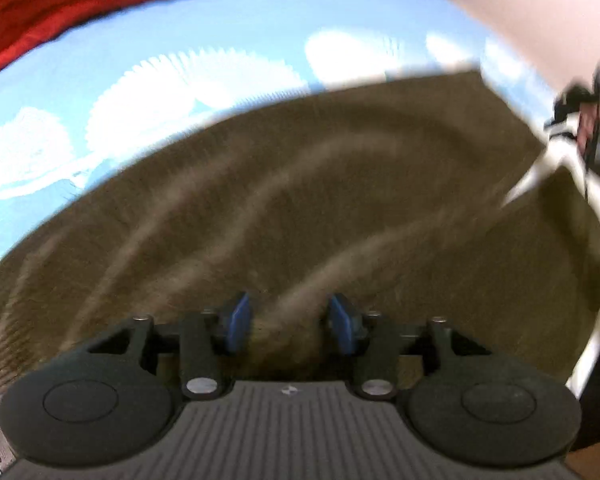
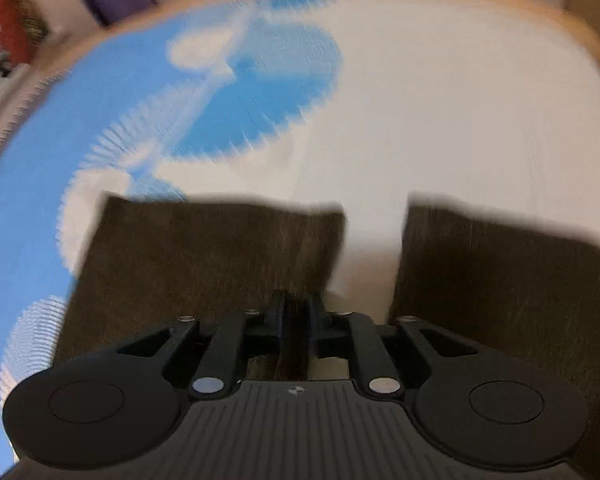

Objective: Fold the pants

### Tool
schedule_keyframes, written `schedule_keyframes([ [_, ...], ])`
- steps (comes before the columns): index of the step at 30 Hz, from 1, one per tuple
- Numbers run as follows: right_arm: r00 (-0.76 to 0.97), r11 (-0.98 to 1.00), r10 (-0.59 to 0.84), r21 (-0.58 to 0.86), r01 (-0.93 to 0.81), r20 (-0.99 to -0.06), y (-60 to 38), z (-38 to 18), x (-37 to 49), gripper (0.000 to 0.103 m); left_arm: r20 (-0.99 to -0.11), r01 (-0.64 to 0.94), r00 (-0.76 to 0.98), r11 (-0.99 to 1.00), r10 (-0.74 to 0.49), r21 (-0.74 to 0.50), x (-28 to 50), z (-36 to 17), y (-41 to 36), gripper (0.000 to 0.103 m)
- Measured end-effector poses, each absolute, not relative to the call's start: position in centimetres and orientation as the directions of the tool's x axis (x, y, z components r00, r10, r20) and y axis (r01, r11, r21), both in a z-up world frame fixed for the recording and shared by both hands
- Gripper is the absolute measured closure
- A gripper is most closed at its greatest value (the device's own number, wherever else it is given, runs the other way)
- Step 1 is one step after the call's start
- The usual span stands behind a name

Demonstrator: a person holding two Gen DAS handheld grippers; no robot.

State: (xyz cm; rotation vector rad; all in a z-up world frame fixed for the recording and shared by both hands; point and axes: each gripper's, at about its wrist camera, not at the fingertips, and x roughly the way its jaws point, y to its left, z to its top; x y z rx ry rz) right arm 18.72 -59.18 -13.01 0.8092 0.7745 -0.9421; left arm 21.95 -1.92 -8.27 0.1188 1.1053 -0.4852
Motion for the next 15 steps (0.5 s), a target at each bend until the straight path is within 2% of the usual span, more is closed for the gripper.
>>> schedule_keyframes([
  [2, 0.459, 0.428, -0.422, 0.274, 0.861, -0.782, -58.2, -10.3, 18.6, 0.086, -0.865, 0.368, 0.381, 0.912, -0.326, -0.182, 22.4, -7.5, 1.4, 0.054],
  [3, 0.505, 0.466, -0.419, 0.298, 0.833, -0.755, -57.5, -9.0, 18.4, 0.079, -0.864, 0.331, 0.388, 0.923, -0.322, -0.196, 22.8, -7.6, 2.9, 0.060],
  [4, 0.554, 0.503, -0.393, 0.333, 0.798, -0.734, -56.7, -7.8, 18.1, 0.072, -0.866, 0.299, 0.390, 0.932, -0.314, -0.203, 22.7, -7.8, 4.3, 0.074],
  [5, 0.593, 0.529, -0.358, 0.366, 0.766, -0.721, -56.3, -7.0, 17.9, 0.071, -0.878, 0.260, 0.378, 0.943, -0.295, -0.205, 22.8, -8.6, 5.7, 0.084],
  [6, 0.637, 0.564, -0.306, 0.405, 0.720, -0.707, -55.5, -6.0, 17.8, 0.071, -0.899, 0.228, 0.353, 0.955, -0.260, -0.187, 22.6, -9.8, 6.7, 0.085],
  [8, 0.709, 0.650, -0.202, 0.449, 0.613, -0.676, -53.2, -4.2, 17.3, 0.071, -0.950, 0.201, 0.266, 0.973, -0.165, -0.113, 22.4, -13.4, 8.0, 0.081],
  [9, 0.734, 0.691, -0.162, 0.455, 0.562, -0.660, -51.8, -3.0, 17.0, 0.071, -0.953, 0.207, 0.253, 0.971, -0.169, -0.118, 22.0, -14.2, 8.3, 0.081],
  [11, 0.775, 0.765, -0.080, 0.460, 0.451, -0.627, -49.1, -0.7, 15.9, 0.068, -0.945, 0.199, 0.279, 0.973, -0.173, -0.120, 22.0, -13.0, 8.9, 0.077],
  [13, 0.808, 0.814, 0.003, 0.471, 0.340, -0.589, -46.9, 1.5, 14.3, 0.059, -0.919, 0.165, 0.350, 0.977, -0.183, -0.132, 21.6, -10.7, 10.4, 0.076],
  [15, 0.828, 0.852, 0.061, 0.461, 0.248, -0.558, -44.8, 3.4, 12.7, 0.055, -0.889, 0.107, 0.418, 0.982, -0.188, -0.158, 21.7, -8.7, 13.3, 0.076],
])
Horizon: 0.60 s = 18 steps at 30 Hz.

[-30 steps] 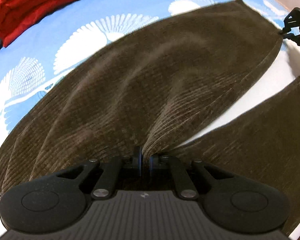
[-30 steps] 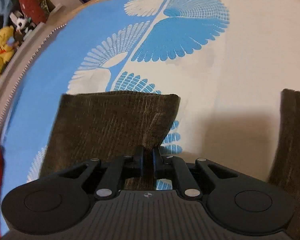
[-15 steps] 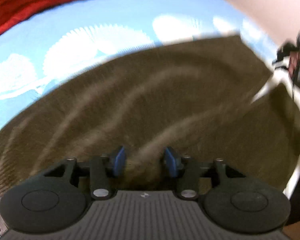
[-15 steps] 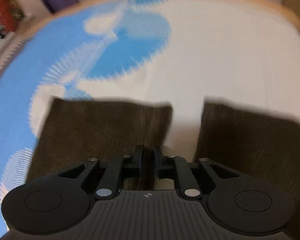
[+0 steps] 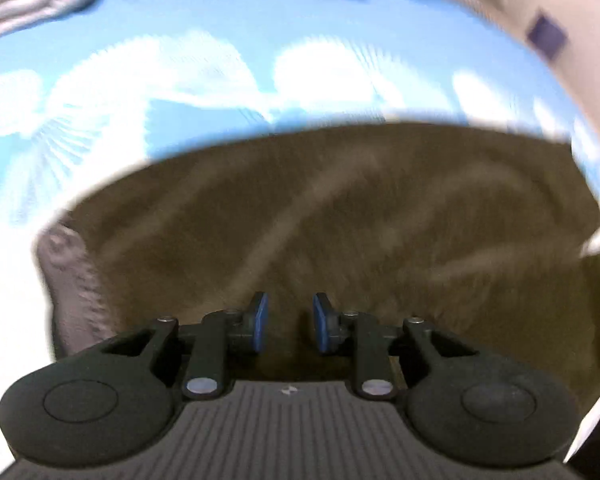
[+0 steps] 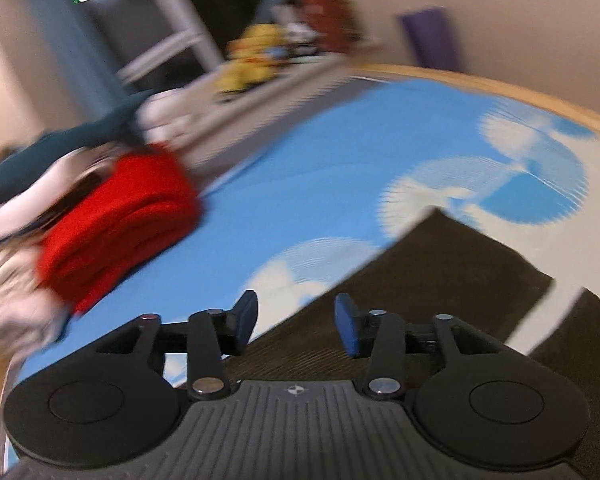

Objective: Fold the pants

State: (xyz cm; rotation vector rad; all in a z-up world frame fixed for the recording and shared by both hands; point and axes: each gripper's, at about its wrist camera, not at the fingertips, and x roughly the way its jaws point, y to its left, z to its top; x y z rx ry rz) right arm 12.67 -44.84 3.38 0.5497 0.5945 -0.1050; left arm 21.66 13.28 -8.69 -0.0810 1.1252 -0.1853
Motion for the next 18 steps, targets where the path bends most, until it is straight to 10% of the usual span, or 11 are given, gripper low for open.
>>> schedule_keyframes([
  [9, 0.808, 0.903, 0.118, 0.401, 0.155, -0.577, -39.5, 2.5, 10.5, 0.050, -0.886, -0.348, 0.464, 0.914, -0.026, -0.209, 22.0, -10.0, 28.1, 0.065],
  [13, 0.802, 0.932, 0.082, 0.330, 0.148, -0.591, -38.9, 1.6, 12.1, 0.050, -0.874, -0.356, 0.483, 0.900, -0.055, -0.253, 23.3, -11.9, 29.0, 0.044],
  [18, 0.786, 0.927, 0.101, 0.344, 0.148, -0.610, -38.3, 0.2, 12.9, 0.050, -0.868, -0.333, 0.494, 0.911, -0.049, -0.242, 24.3, -13.0, 27.7, 0.045],
])
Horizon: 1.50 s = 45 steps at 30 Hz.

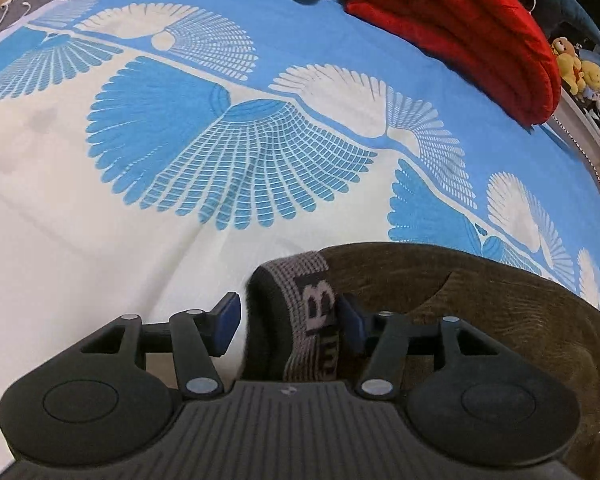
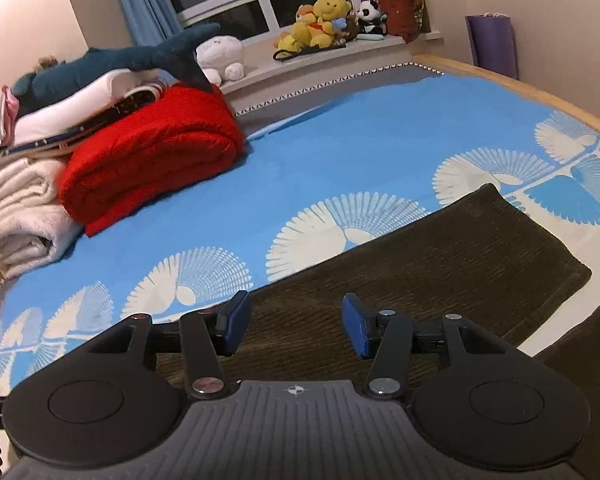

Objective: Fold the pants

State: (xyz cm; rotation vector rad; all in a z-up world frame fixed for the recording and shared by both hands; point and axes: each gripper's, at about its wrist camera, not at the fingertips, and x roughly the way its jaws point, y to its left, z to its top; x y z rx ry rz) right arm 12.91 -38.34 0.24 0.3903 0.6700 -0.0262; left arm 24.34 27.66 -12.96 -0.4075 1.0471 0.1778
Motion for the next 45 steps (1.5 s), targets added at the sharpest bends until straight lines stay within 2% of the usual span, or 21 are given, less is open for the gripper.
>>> schedule_keyframes([
  [1, 0.783, 0.926, 0.110, 0.349, 0.142, -0.612, -38.2, 0.2, 13.2, 0.050, -0.869, -0.318, 0.492, 0.917, -0.057, -0.240, 24.4, -12.8, 27.2, 0.062],
  [2, 0.781, 0.928, 0.116, 0.348, 0.135, -0.613, -38.1, -0.3, 13.4, 0.050, -0.869, -0.299, 0.494, 0.930, -0.039, -0.212, 24.6, -12.4, 26.9, 0.074],
  [4, 0.773, 0.935, 0.116, 0.331, 0.127, -0.624, -37.7, -0.6, 13.9, 0.050, -0.845, -0.297, 0.534, 0.930, -0.026, -0.216, 24.7, -11.2, 27.0, 0.077],
  [7, 0.769, 0.939, 0.113, 0.321, 0.125, -0.629, -37.7, -0.9, 14.5, 0.050, -0.804, -0.309, 0.594, 0.930, 0.025, -0.200, 24.3, -9.1, 27.3, 0.077],
  [10, 0.771, 0.940, 0.106, 0.315, 0.128, -0.628, -37.8, -0.9, 14.7, 0.050, -0.845, -0.344, 0.534, 0.922, 0.033, -0.181, 24.0, -9.4, 27.2, 0.071],
  [12, 0.771, 0.940, 0.101, 0.314, 0.133, -0.629, -37.9, -0.9, 14.7, 0.050, -0.850, -0.373, 0.522, 0.915, 0.070, -0.153, 23.3, -7.6, 26.8, 0.070],
  [14, 0.768, 0.938, 0.103, 0.319, 0.136, -0.632, -38.0, -0.9, 14.5, 0.050, -0.830, -0.370, 0.547, 0.921, 0.110, -0.121, 21.9, -5.1, 26.3, 0.051],
  [16, 0.767, 0.934, 0.114, 0.332, 0.134, -0.631, -38.1, -0.7, 14.3, 0.050, -0.840, -0.344, 0.535, 0.932, 0.093, -0.116, 20.1, -3.4, 25.8, 0.044],
  [17, 0.768, 0.932, 0.120, 0.339, 0.132, -0.629, -38.2, -0.5, 14.1, 0.050, -0.859, -0.333, 0.505, 0.936, 0.078, -0.111, 19.1, -3.1, 25.7, 0.044],
  [21, 0.779, 0.921, 0.151, 0.373, 0.113, -0.608, -38.4, 0.5, 13.1, 0.050, -0.933, -0.258, 0.352, 0.966, 0.080, -0.015, 14.3, -4.8, 24.0, 0.044],
  [23, 0.789, 0.921, 0.167, 0.379, 0.088, -0.591, -38.4, 1.2, 12.3, 0.050, -0.943, -0.248, 0.318, 0.969, 0.098, 0.017, 12.0, -6.5, 23.4, 0.039],
  [26, 0.808, 0.930, 0.174, 0.364, 0.054, -0.563, -38.3, 2.2, 10.9, 0.050, -0.965, -0.241, 0.257, 0.971, 0.055, -0.008, 10.0, -9.7, 23.5, 0.040],
  [28, 0.824, 0.939, 0.160, 0.341, 0.042, -0.544, -38.7, 2.9, 9.8, 0.050, -0.964, -0.225, 0.255, 0.974, 0.072, 0.014, 9.5, -10.5, 23.5, 0.040],
  [30, 0.830, 0.946, 0.155, 0.322, 0.031, -0.536, -39.2, 3.6, 8.8, 0.050, -0.964, -0.193, 0.266, 0.981, 0.028, -0.025, 9.0, -10.7, 23.2, 0.042],
  [32, 0.832, 0.952, 0.151, 0.305, 0.022, -0.533, -39.9, 4.7, 7.7, 0.050, -0.965, -0.156, 0.260, 0.988, 0.040, -0.001, 8.7, -11.1, 22.9, 0.054],
  [33, 0.836, 0.954, 0.151, 0.300, 0.016, -0.527, -40.2, 5.2, 7.1, 0.050, -0.966, -0.127, 0.255, 0.992, 0.052, 0.020, 8.4, -11.3, 22.6, 0.055],
  [35, 0.847, 0.962, 0.153, 0.272, -0.010, -0.509, -40.8, 6.2, 5.7, 0.050, -0.963, -0.101, 0.263, 0.995, 0.054, 0.028, 8.3, -11.2, 22.4, 0.075],
  [39, 0.857, 0.979, 0.112, 0.205, -0.007, -0.502, -41.4, 5.6, 3.4, 0.050, -0.960, -0.138, 0.265, 0.989, 0.085, 0.050, 8.2, -9.7, 22.5, 0.076],
  [43, 0.810, 0.978, 0.063, 0.199, 0.067, -0.584, -41.9, 3.3, 3.2, 0.050, -0.958, -0.038, 0.213, 0.981, 0.194, 0.190, 7.9, -10.1, 20.5, 0.065],
  [45, 0.813, 0.973, 0.062, 0.218, 0.080, -0.578, -42.3, 3.2, 3.0, 0.050, -0.935, -0.034, 0.270, 0.973, 0.230, 0.229, 7.8, -8.8, 19.6, 0.066],
])
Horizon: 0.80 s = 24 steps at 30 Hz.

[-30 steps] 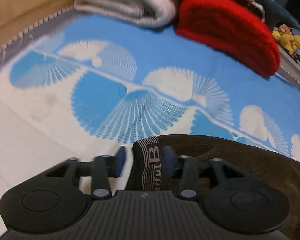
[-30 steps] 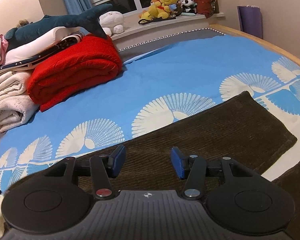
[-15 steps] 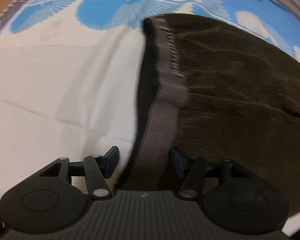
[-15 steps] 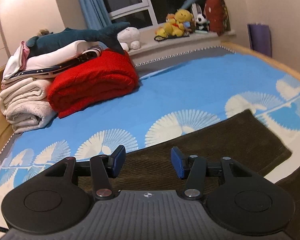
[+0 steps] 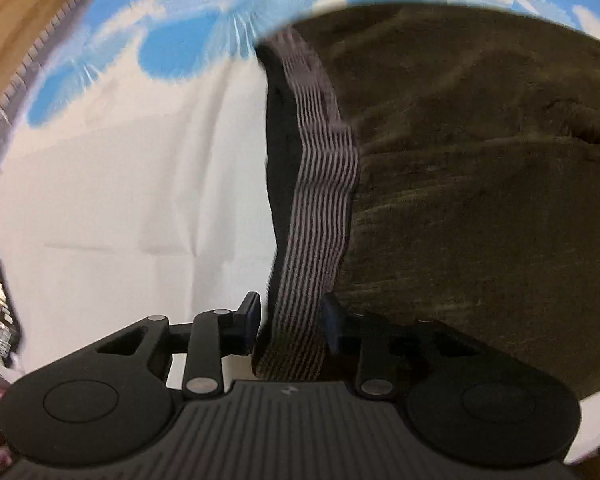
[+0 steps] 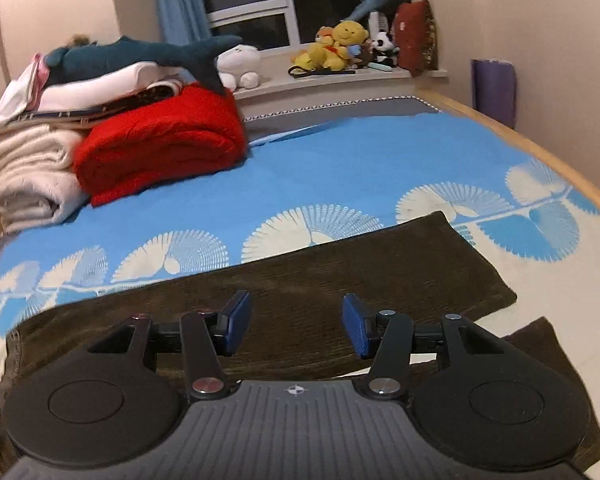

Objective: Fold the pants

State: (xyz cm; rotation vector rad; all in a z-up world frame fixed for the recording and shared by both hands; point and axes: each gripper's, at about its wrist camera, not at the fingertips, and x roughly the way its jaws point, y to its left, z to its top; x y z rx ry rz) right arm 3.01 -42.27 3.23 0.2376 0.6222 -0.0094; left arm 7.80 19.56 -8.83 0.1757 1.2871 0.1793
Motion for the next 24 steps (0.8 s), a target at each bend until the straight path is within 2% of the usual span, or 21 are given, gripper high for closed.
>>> schedule_keyframes([
  [3, 0.814, 0.984, 0.023, 0.159, 0.085, -0.581, -42.0, 3.0, 2.6, 0.050, -0.891, 0.017, 0.418, 0.979, 0.176, 0.201, 7.2, -6.1, 18.0, 0.065],
  [6, 0.808, 0.989, 0.029, 0.135, 0.063, -0.589, -41.6, 2.7, 2.6, 0.050, -0.931, 0.063, 0.360, 0.994, 0.057, 0.086, 7.0, -7.1, 17.6, 0.065],
  [9, 0.806, 0.995, 0.029, 0.093, 0.032, -0.591, -41.0, 2.5, 2.6, 0.050, -0.968, 0.161, 0.215, 0.973, 0.131, 0.168, 6.6, -10.8, 16.7, 0.067],
  [11, 0.800, 0.997, 0.036, 0.077, 0.013, -0.600, -40.7, 2.3, 2.5, 0.050, -0.960, 0.247, 0.231, 0.945, 0.159, 0.216, 5.9, -11.2, 15.9, 0.067],
  [18, 0.791, 0.994, 0.054, 0.105, 0.012, -0.609, -41.6, 2.3, 2.5, 0.050, -0.932, 0.096, 0.342, 0.982, 0.120, 0.162, 6.8, -7.7, 16.8, 0.065],
  [24, 0.777, 0.991, 0.026, 0.121, 0.064, -0.628, -43.2, 1.6, 2.4, 0.050, -0.892, 0.079, 0.438, 0.983, 0.113, 0.164, 7.6, -5.5, 15.2, 0.065],
])
